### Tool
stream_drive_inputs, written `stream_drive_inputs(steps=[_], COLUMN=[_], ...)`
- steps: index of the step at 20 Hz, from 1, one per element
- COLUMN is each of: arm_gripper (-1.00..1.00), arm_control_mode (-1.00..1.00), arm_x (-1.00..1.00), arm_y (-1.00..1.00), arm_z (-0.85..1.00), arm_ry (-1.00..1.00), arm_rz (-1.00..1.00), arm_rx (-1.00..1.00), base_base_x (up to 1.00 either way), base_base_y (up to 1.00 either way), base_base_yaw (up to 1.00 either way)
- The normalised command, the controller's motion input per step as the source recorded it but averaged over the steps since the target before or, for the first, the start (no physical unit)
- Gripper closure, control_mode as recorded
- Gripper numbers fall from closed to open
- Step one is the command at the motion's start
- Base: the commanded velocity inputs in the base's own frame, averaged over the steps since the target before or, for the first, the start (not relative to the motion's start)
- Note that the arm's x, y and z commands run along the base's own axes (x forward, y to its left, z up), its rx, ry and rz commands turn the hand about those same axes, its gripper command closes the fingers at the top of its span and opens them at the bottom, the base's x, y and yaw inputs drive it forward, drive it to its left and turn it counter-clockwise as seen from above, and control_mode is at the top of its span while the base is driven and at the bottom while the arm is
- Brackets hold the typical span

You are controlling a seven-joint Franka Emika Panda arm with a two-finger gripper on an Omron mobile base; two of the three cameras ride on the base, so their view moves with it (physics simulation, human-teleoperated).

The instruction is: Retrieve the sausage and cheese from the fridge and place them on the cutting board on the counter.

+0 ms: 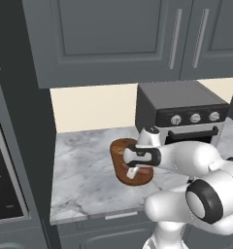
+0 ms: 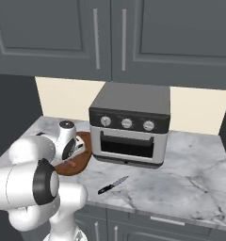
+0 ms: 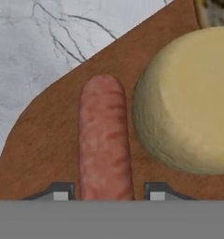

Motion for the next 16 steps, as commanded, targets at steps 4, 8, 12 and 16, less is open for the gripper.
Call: stream_drive_inputs(steps=[4,8,12,16], arm_gripper=[-1.00,-1.00,-1.00,-1.00], arm_control_mode=[-1.00,-1.00,-1.00,-1.00], arm_x=[-0.11,-0.13,-0.23,-0.38], arm_y=[-0.04,-0.02,-0.02,-0.03], arm_z=[0.06,0.22,0.43,0.45], arm_ry=[0.00,-0.01,0.00,0.00], arm_rz=[-0.04,-0.06,-0.10,-0.12], arm_rx=[0.03,0.05,0.10,0.03], base_base_x=[0.00,0.00,0.00,0.00], base_base_y=[0.00,0.00,0.00,0.00], base_base_yaw=[0.00,0.00,0.00,0.00])
